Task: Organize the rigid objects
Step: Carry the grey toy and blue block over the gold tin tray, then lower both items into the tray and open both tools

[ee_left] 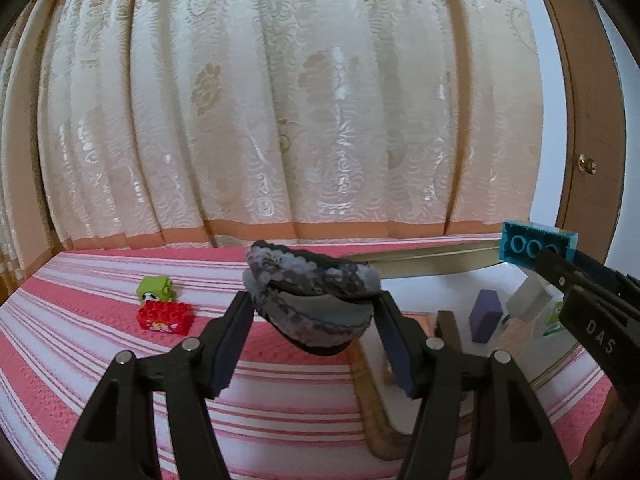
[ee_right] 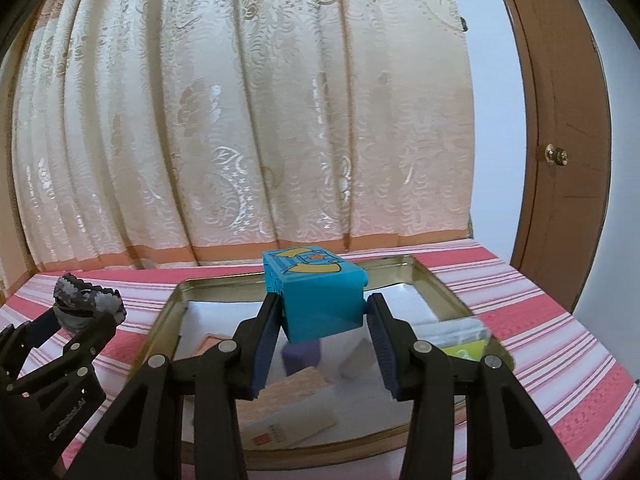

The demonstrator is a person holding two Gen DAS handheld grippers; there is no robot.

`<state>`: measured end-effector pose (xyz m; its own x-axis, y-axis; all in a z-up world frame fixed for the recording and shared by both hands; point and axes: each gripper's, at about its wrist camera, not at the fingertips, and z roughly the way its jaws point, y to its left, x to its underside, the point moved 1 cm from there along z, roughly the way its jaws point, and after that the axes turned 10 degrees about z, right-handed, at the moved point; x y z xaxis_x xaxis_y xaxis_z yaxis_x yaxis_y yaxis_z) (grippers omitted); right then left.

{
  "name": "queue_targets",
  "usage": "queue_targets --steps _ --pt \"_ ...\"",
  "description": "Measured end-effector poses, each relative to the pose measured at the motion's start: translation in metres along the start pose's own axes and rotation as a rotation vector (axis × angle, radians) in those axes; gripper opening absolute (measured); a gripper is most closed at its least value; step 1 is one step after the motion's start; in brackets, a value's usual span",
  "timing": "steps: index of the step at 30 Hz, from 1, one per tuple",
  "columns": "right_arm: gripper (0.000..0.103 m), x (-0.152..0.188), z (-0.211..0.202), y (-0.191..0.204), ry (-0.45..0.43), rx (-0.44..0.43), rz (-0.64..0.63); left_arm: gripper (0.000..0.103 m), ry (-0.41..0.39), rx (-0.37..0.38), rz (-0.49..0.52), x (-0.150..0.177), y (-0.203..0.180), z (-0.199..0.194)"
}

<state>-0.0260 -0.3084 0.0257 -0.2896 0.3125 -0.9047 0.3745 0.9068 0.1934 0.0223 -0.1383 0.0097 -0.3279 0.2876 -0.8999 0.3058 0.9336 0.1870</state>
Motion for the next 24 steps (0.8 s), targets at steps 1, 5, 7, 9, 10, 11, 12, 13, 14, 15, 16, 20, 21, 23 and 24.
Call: queue_targets --steps 1,5,7,9,10,11,12,13,14,15,16,20,21,23,24 --pt "0.047 -0.001 0.001 -0.004 -0.001 0.005 0.002 0.062 -0.001 0.005 0.002 -0.001 -0.003 0.001" --pt "0.047 -0.005 0.007 -0.016 0.004 0.024 0.007 0.062 -0.001 0.026 0.006 -0.004 -0.012 0.004" --pt "0.047 -0.007 0.009 -0.021 0.001 0.039 0.003 0.062 0.0 0.038 0.004 -0.006 -0.017 0.006" --pt "0.047 -0.009 0.012 -0.026 0.001 0.052 -0.002 0.062 0.008 0.055 0.003 -0.009 -0.022 0.009" --pt "0.047 -0.01 0.015 -0.029 0.004 0.058 -0.003 0.062 0.011 0.063 0.004 -0.01 -0.025 0.011" --pt "0.047 -0.01 0.016 -0.031 0.007 0.061 -0.001 0.062 0.014 0.07 0.006 -0.01 -0.028 0.012" --pt "0.047 -0.011 0.018 -0.033 0.012 0.065 0.001 0.062 0.016 0.074 0.011 -0.011 -0.032 0.013" --pt "0.047 -0.011 0.02 -0.034 0.017 0.066 0.002 0.062 0.018 0.077 0.017 -0.012 -0.036 0.014" --pt "0.047 -0.011 0.022 -0.035 0.019 0.067 0.001 0.062 0.021 0.079 0.023 -0.013 -0.04 0.015" --pt "0.047 -0.011 0.023 -0.035 0.021 0.067 -0.002 0.062 0.026 0.08 0.032 -0.015 -0.045 0.017" --pt "0.047 -0.011 0.024 -0.035 0.022 0.066 -0.008 0.062 0.029 0.08 0.037 -0.016 -0.048 0.018" --pt "0.047 -0.01 0.033 -0.032 0.035 0.073 -0.041 0.062 0.063 0.085 0.038 -0.022 -0.061 0.027" --pt "0.047 -0.01 0.035 -0.032 0.04 0.073 -0.041 0.062 0.081 0.091 0.037 -0.023 -0.065 0.031" --pt "0.047 -0.01 0.04 -0.032 0.049 0.081 -0.045 0.062 0.106 0.099 0.042 -0.025 -0.071 0.037" --pt "0.047 -0.009 0.042 -0.032 0.056 0.085 -0.048 0.062 0.123 0.103 0.05 -0.025 -0.075 0.041"
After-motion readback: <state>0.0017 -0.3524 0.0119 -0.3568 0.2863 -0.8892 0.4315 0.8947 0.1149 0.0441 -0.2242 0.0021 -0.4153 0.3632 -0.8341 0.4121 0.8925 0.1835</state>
